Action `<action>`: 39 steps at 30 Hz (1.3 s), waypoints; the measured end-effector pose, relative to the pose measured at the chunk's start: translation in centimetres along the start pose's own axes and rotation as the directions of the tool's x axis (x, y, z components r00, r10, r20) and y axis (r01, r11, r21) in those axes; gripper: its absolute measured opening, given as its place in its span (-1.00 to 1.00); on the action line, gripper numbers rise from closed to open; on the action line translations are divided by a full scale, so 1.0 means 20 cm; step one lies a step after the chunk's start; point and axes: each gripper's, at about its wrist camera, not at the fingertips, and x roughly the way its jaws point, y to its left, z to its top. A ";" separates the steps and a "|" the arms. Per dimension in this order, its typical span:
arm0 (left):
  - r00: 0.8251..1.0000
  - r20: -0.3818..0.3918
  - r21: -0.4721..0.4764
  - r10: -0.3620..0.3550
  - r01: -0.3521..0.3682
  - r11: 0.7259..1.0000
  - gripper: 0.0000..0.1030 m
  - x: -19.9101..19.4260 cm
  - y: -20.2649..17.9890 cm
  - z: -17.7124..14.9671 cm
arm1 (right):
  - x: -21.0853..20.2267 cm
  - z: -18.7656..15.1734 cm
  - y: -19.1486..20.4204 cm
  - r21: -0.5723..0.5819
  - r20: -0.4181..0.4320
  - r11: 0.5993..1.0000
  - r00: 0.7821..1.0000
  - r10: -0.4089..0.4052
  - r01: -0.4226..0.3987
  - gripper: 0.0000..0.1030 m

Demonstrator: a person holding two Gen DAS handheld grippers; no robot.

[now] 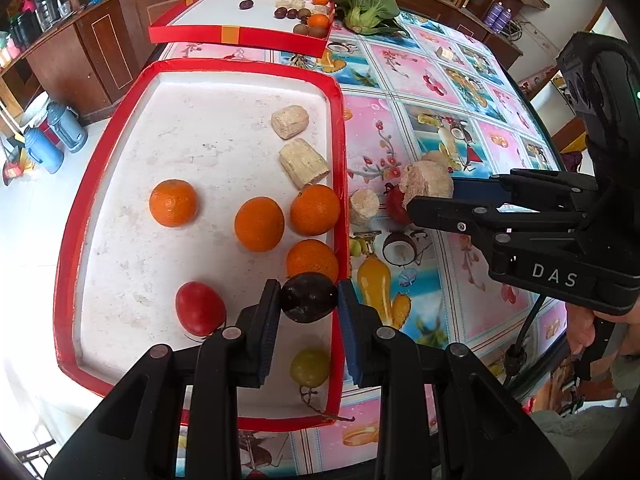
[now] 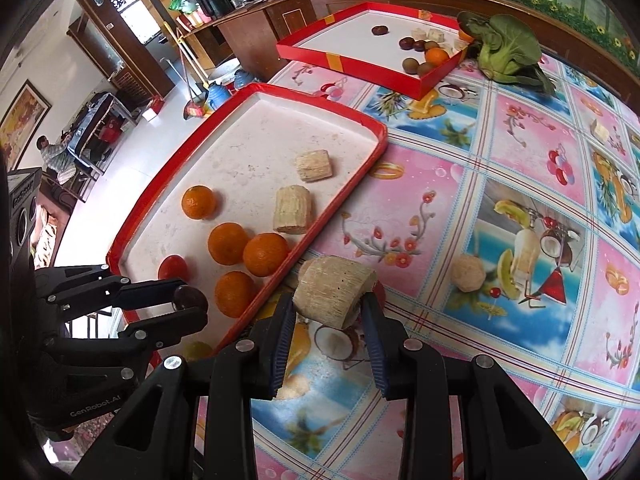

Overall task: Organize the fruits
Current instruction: 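Lift the plum and beige piece and carry them toward the white tray, then lower the plum and beige piece into the white tray and open both tools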

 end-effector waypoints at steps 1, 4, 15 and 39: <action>1.000 0.000 -0.001 0.000 0.000 1.000 -0.50 0.00 0.01 0.00 | 0.01 0.01 0.01 -0.004 -0.001 1.000 1.000 0.001 -0.001 -0.34; 1.000 0.002 -0.009 -0.003 0.003 1.000 -0.50 0.00 0.03 0.00 | 0.01 0.02 0.04 -0.014 -0.004 1.000 1.000 0.006 -0.006 -0.34; 0.998 -0.024 -0.129 -0.059 0.056 0.990 -0.50 -0.01 0.21 -0.13 | 0.04 0.06 0.18 -0.063 -0.019 0.997 0.999 0.045 -0.046 -0.34; 0.998 -0.050 -0.139 0.040 -0.047 0.989 -0.49 0.01 0.38 -0.25 | 0.29 -0.01 0.56 -0.211 -0.166 0.970 0.982 0.087 -0.122 -0.34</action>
